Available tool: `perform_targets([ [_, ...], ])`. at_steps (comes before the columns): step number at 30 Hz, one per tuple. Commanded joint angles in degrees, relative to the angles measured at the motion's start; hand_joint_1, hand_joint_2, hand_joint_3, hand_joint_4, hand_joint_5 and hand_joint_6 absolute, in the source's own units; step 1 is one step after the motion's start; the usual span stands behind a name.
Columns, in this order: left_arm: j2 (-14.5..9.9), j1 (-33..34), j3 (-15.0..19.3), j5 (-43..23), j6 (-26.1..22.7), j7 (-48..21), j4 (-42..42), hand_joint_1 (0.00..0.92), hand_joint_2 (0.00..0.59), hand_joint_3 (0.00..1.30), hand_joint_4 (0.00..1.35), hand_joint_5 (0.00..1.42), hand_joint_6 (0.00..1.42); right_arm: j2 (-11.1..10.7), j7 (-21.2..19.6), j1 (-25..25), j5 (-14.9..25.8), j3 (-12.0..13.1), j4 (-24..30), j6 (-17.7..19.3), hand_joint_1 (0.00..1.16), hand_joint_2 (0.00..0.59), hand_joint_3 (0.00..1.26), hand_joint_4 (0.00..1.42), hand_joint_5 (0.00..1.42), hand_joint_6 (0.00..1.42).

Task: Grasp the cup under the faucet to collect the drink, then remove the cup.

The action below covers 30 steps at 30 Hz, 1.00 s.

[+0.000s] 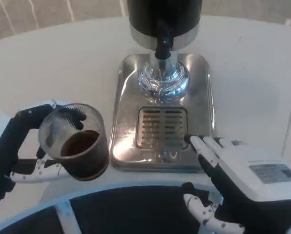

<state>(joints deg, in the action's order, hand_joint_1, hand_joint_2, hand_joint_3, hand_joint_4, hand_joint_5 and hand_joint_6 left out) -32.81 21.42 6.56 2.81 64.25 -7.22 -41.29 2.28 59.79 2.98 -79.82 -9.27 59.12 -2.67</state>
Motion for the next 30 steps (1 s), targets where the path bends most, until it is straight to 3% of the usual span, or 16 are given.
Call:
perform_targets([
  [1, -1.0, -2.5, 2.1, -2.5, 0.2, -0.8, 4.2, 0.631, 0.000, 0.95, 1.12, 1.35, 0.87, 1.3, -1.5, 0.9, -0.5, -0.3, 0.9, 1.7, 0.15, 0.530, 0.00, 0.00, 0.00, 0.00],
  [15, -0.9, -12.1, 5.0, -6.8, -0.5, -5.0, 15.4, 0.635, 0.000, 0.95, 1.14, 1.35, 0.88, 4.2, -6.4, 6.9, -1.4, -1.5, 0.9, 6.4, 0.16, 0.537, 0.00, 0.00, 0.00, 0.00],
  [30, -0.7, -21.0, 6.5, -9.1, 0.2, -8.8, 22.9, 0.635, 0.000, 0.95, 1.14, 1.35, 0.89, 4.0, -7.4, 8.7, 0.4, -0.5, 0.9, 8.4, 0.16, 0.537, 0.00, 0.00, 0.00, 0.00],
])
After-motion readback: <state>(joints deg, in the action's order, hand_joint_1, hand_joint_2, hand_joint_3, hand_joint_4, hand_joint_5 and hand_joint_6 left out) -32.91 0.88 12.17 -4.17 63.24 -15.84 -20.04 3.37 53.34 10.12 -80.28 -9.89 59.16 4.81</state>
